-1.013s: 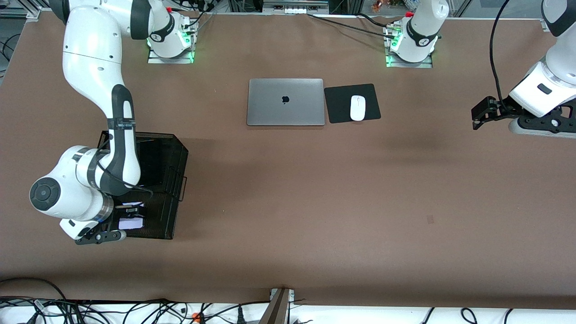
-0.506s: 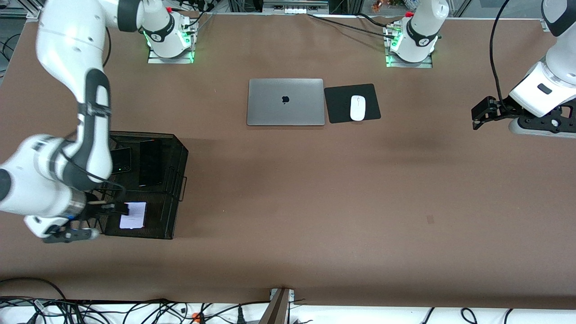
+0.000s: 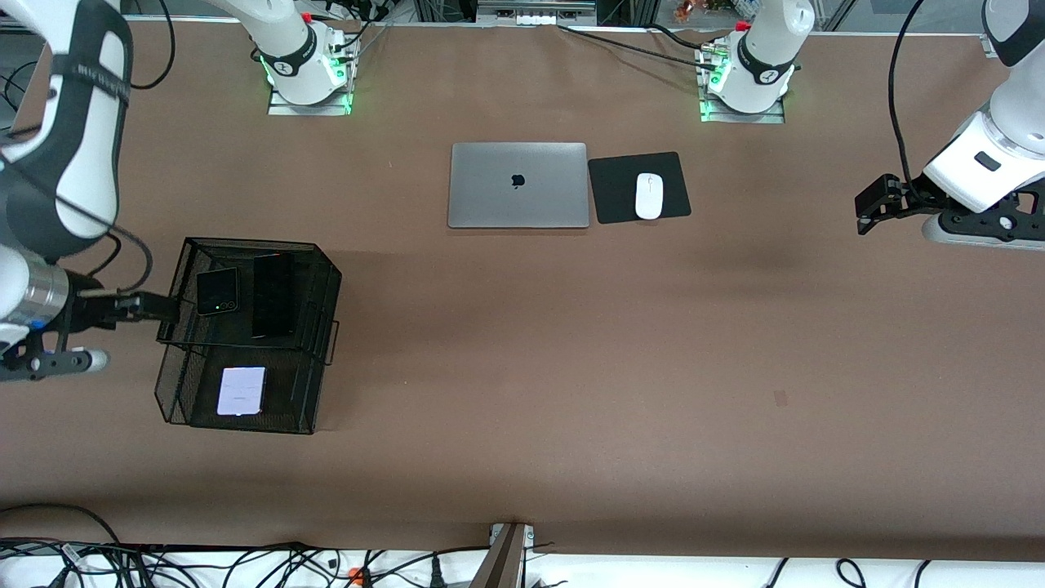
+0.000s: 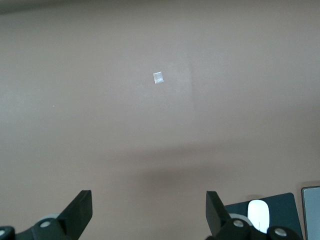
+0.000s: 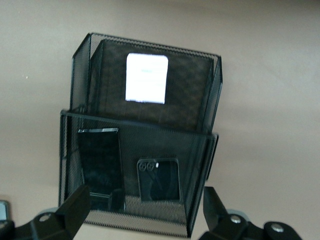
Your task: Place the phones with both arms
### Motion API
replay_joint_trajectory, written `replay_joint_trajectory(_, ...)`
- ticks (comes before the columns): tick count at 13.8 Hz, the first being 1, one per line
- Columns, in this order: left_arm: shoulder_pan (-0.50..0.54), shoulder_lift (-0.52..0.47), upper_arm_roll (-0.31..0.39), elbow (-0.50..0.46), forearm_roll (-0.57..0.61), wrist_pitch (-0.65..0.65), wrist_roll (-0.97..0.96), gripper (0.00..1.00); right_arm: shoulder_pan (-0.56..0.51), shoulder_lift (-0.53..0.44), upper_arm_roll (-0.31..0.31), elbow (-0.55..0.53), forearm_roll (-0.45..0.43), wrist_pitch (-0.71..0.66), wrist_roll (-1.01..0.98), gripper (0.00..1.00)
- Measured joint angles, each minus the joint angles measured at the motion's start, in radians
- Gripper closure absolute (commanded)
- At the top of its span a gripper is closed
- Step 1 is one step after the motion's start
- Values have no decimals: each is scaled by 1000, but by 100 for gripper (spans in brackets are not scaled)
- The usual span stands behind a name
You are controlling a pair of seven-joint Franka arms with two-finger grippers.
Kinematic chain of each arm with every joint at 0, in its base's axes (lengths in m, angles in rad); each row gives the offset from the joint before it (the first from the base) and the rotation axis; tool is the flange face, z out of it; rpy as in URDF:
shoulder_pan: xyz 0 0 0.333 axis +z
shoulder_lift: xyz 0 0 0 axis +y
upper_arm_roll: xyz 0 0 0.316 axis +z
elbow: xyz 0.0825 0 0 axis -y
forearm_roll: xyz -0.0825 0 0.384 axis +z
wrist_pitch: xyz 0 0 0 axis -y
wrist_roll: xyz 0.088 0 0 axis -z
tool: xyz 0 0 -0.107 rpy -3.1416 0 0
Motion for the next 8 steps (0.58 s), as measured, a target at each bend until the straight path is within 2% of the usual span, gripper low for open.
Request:
replay_joint_trajectory(4, 0, 0, 0, 0, 0, -3, 0, 0, 58, -181, 3, -168, -126, 1, 96, 0)
replay_joint_trajectory(5, 0, 0, 0, 0, 0, -4, 0, 0, 51, -222, 24, -207, -155, 7, 121, 0)
replay_joint_trajectory(6, 0, 0, 0, 0, 0, -4, 0, 0, 17, -262, 77, -238, -187, 12, 151, 0)
replay_joint_trajectory(8, 0, 0, 0, 1, 0, -4, 0, 0, -145, -327, 286, -273, -244, 13, 217, 0)
